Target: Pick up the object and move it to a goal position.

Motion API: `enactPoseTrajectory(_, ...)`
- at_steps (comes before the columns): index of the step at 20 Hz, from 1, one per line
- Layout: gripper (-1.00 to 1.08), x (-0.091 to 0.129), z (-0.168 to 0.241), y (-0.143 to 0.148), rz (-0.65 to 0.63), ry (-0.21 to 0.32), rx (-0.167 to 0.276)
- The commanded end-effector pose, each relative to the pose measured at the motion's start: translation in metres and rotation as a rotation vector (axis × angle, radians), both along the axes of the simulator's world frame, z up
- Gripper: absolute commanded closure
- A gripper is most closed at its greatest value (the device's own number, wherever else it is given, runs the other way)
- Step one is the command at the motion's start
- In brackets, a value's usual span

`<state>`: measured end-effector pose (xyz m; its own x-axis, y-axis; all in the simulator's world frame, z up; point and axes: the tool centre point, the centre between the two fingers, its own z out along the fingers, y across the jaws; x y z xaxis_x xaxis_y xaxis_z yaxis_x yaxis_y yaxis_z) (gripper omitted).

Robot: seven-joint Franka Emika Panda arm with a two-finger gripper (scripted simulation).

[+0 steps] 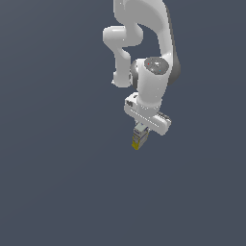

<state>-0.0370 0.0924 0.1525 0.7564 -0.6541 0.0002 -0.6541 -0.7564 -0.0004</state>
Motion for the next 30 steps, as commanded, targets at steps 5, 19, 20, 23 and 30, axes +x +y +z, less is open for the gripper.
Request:
enactPoseTrajectory(5,1.08,0.0,0.0,0.0,0.0,0.0,0.0)
enactPoseTrajectory(19,1.08,-0.012,0.057,-0.05,0.0,0.0,0.002)
enactPoseTrajectory(20,1.08,-0.014,0.065,-0.057,0.0,0.0,0.002)
enactPoseTrajectory(23,1.08,-0.019,0.092,-0.08,0.0,0.0,0.003)
enactPoseTrajectory(30,1.08,-0.033,0.16,-0.139,0.0,0.0,0.004)
